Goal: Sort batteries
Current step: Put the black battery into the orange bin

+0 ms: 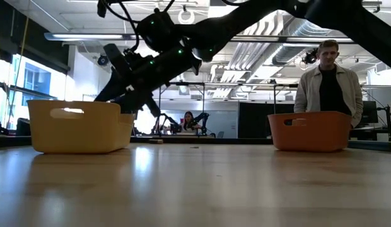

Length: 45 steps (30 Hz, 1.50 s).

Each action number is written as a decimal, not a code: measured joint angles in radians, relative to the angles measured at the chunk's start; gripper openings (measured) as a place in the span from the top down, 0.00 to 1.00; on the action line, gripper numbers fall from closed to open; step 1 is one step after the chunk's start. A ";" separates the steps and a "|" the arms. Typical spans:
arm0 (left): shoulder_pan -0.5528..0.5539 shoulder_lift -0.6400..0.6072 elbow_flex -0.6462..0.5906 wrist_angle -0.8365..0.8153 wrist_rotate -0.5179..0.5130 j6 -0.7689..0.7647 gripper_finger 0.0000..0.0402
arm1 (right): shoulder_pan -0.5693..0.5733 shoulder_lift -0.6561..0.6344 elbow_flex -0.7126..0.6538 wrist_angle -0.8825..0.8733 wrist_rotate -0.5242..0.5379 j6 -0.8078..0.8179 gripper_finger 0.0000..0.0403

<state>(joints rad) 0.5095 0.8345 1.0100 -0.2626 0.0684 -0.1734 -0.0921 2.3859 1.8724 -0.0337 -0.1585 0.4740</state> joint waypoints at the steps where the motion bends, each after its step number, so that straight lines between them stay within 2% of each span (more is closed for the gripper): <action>1: 0.000 0.000 0.000 0.000 -0.001 0.000 1.00 | -0.003 0.000 0.009 -0.009 0.000 0.001 0.64; 5: 0.000 -0.003 0.000 0.012 -0.001 0.004 1.00 | -0.014 -0.007 0.049 -0.033 0.032 -0.095 0.52; 8: 0.001 -0.010 0.006 0.022 -0.002 0.051 1.00 | -0.037 -0.044 0.079 -0.107 0.027 -0.200 0.48; 14: 0.001 -0.010 0.080 -0.083 -0.004 0.122 1.00 | -0.146 -0.184 0.097 -0.367 -0.001 -0.308 0.47; 19: 0.001 0.006 0.092 -0.108 -0.005 0.112 1.00 | -0.202 -0.265 0.095 -0.638 -0.014 -0.393 0.47; 23: 0.002 0.071 0.092 -0.150 0.001 0.101 1.00 | -0.228 -0.327 0.007 -0.763 -0.024 -0.451 0.50; 28: 0.010 0.194 0.091 -0.276 0.002 0.124 1.00 | -0.267 -0.496 -0.258 -0.728 -0.057 -0.420 0.53; 31: 0.035 0.294 0.092 -0.282 0.012 0.122 1.00 | -0.294 -0.629 -0.442 -0.659 -0.060 -0.373 0.54; 34: 0.097 0.434 0.116 -0.306 0.075 0.072 1.00 | -0.318 -0.752 -0.591 -0.566 -0.060 -0.324 0.54; 37: 0.171 0.598 0.199 -0.401 0.163 0.087 1.00 | -0.331 -0.851 -0.694 -0.501 -0.064 -0.274 0.54; 41: 0.242 0.807 0.353 -0.482 0.135 0.199 0.98 | -0.335 -0.933 -0.776 -0.447 -0.067 -0.274 0.54; 45: 0.292 1.000 0.496 -0.586 0.104 0.306 0.88 | -0.335 -0.956 -0.812 -0.402 -0.083 -0.292 0.54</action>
<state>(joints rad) 0.8013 1.8344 1.5058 -0.8487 0.1724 0.1321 -0.4275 1.4296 1.0604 -0.4359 -0.2411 0.1824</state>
